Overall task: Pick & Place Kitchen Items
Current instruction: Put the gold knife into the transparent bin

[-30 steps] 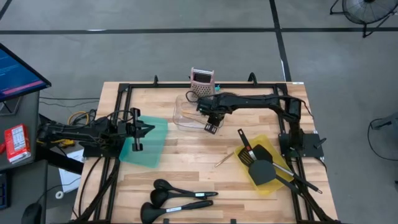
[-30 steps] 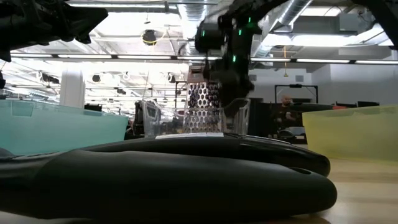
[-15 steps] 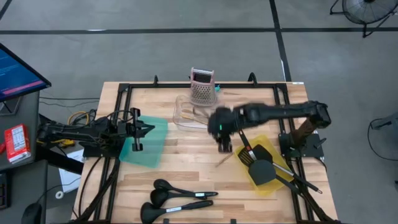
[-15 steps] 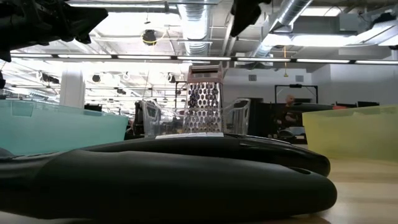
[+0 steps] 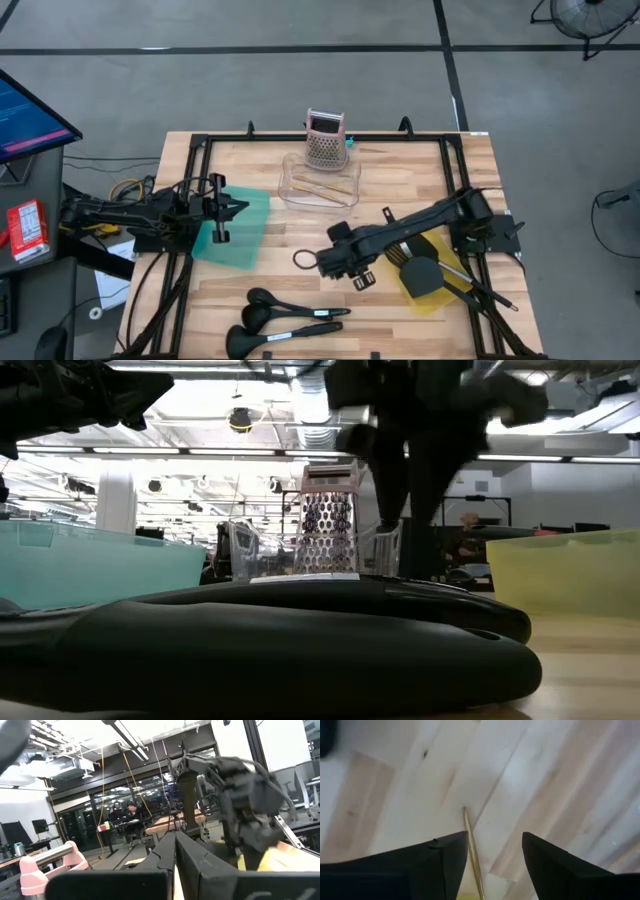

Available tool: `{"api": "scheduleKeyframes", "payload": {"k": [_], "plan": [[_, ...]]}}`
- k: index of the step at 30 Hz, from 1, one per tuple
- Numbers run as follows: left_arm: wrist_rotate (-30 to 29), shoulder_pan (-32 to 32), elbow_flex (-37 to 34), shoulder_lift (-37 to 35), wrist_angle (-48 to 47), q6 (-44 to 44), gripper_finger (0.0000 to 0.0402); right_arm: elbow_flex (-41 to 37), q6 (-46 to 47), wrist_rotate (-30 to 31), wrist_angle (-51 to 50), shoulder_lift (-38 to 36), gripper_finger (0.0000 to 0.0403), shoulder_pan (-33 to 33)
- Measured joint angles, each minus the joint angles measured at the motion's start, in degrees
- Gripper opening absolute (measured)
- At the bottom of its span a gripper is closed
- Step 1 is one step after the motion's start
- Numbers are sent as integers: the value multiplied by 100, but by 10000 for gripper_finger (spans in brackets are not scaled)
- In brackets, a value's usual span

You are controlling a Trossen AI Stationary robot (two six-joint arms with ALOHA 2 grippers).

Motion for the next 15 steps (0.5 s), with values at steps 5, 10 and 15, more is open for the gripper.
{"api": "scheduleKeyframes", "payload": {"k": [5, 10, 15], "plan": [[0, 0, -1, 6, 23, 0, 2, -7, -85, -223, 55, 276, 206, -3], [0, -2, 0, 15, 31, 0, 2, -13, -82, -284, 190, 344, 209, -6], [0, -2, 0, 42, 55, 0, 2, -17, -66, -328, 305, 459, 202, 5]]}}
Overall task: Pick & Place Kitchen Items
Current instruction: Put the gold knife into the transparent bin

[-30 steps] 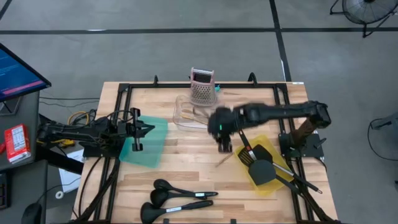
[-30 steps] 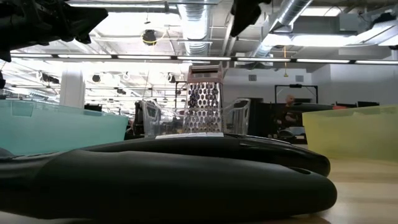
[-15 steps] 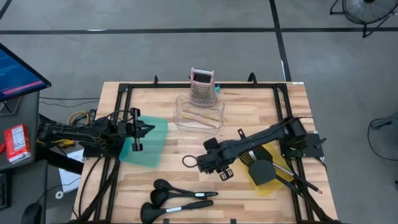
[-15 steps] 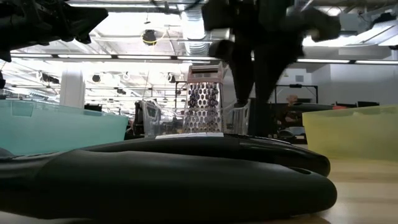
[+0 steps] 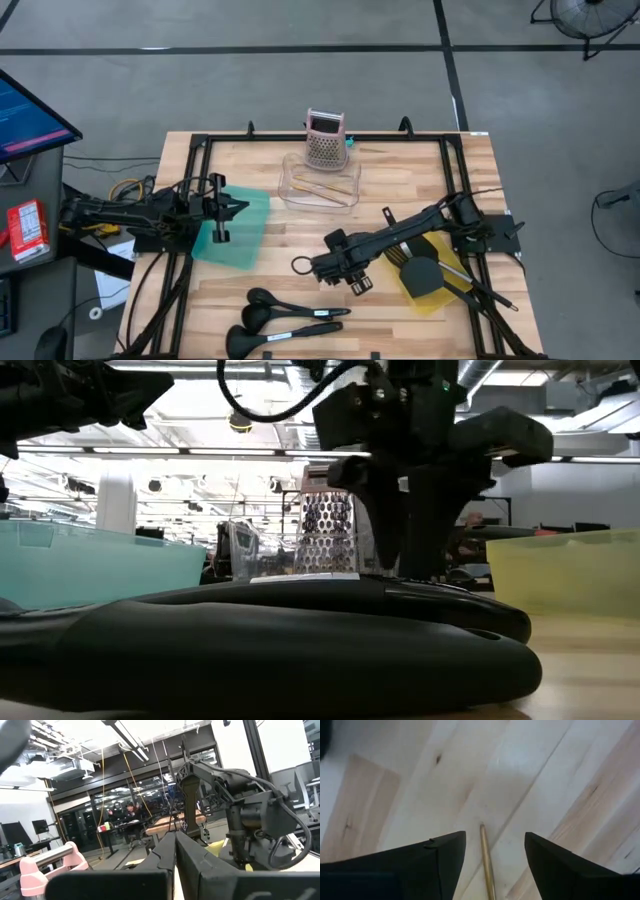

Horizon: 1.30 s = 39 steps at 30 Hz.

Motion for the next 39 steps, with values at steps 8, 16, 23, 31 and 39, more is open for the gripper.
{"api": "scheduleKeyframes", "payload": {"k": [8, 16, 23, 31, 39], "plan": [[0, 2, -1, 23, 15, 0, 2, -59, 154, -159, 47, 233, 192, -76], [0, 1, 0, 94, 20, 0, 2, -772, 462, -190, 547, 182, 188, -87], [0, 1, 0, 94, 20, 0, 2, -789, 437, -214, 584, 209, 66, -82], [0, 0, -1, 94, 20, 0, 2, -811, 435, -177, 769, 202, 27, -104], [0, 2, 1, 94, 20, 0, 2, -507, 261, 356, 998, 145, 12, -147]]}}
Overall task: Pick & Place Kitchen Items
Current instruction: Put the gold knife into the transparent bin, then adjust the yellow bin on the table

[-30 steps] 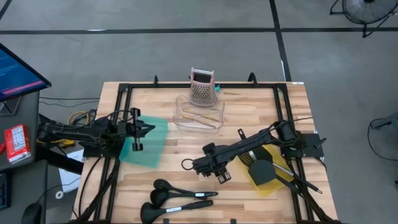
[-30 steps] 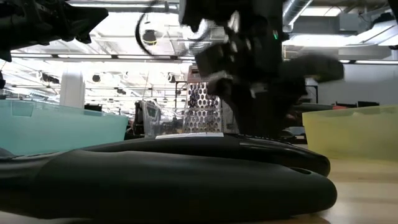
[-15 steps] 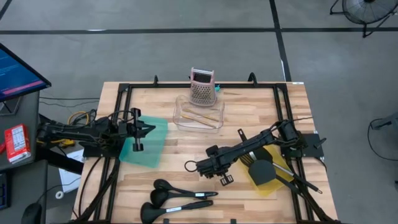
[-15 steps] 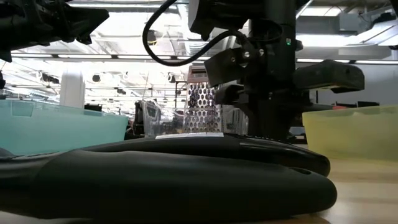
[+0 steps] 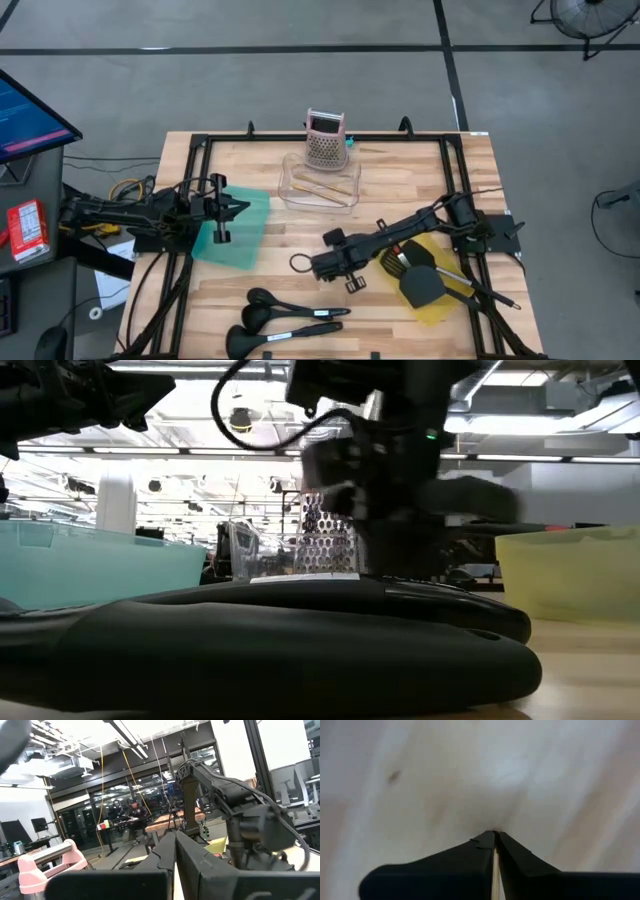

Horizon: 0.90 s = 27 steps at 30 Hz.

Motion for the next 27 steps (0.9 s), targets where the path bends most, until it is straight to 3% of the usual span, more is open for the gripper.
{"api": "scheduleKeyframes", "payload": {"k": [9, 27], "plan": [[0, 0, -1, 0, -3, 0, 2, 351, -20, 133, 463, -625, 3, -63], [0, -1, -1, 0, -2, 0, 2, 428, 515, 228, 1205, -3016, 0, -95]]}}
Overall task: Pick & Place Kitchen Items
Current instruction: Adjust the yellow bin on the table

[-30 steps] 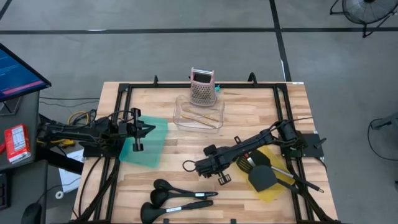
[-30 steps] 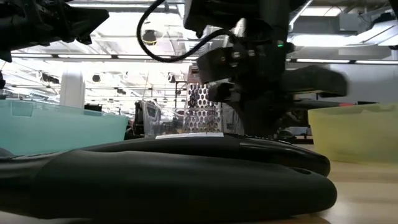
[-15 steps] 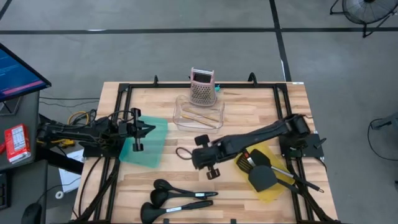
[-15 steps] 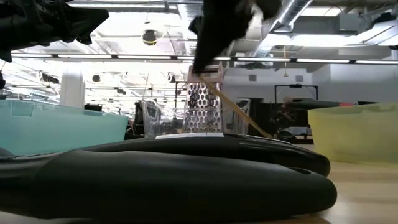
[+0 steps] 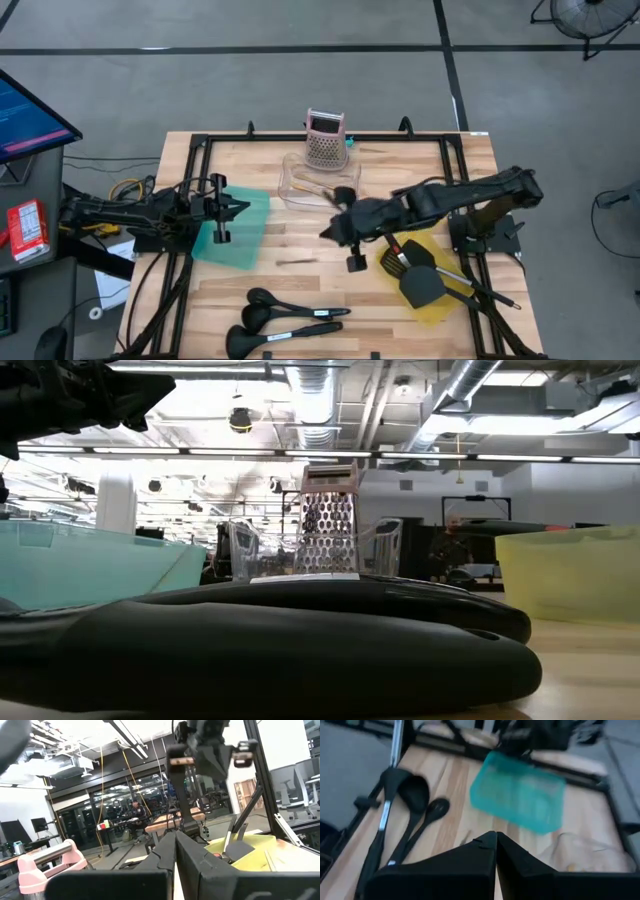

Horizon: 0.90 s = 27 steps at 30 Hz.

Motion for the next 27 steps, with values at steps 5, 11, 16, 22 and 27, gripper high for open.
{"api": "scheduleKeyframes", "payload": {"k": [5, 11, 16, 22, 27], "plan": [[0, 1, 1, 0, 0, 0, 2, 2, 127, 401, -81, -288, 0, 0], [0, 1, -1, 0, 0, 0, 2, 2, 683, 660, -396, -145, 0, -50], [0, 1, -1, 0, 0, 0, 2, -2, 1786, 638, -1189, 334, 23, -79], [0, 0, 1, 0, 0, 0, 2, 2, 3306, -225, -2766, 1006, 71, 188], [0, 0, 1, 0, 0, 0, 2, -3, 3770, -689, -3974, 1564, 72, 812]]}}
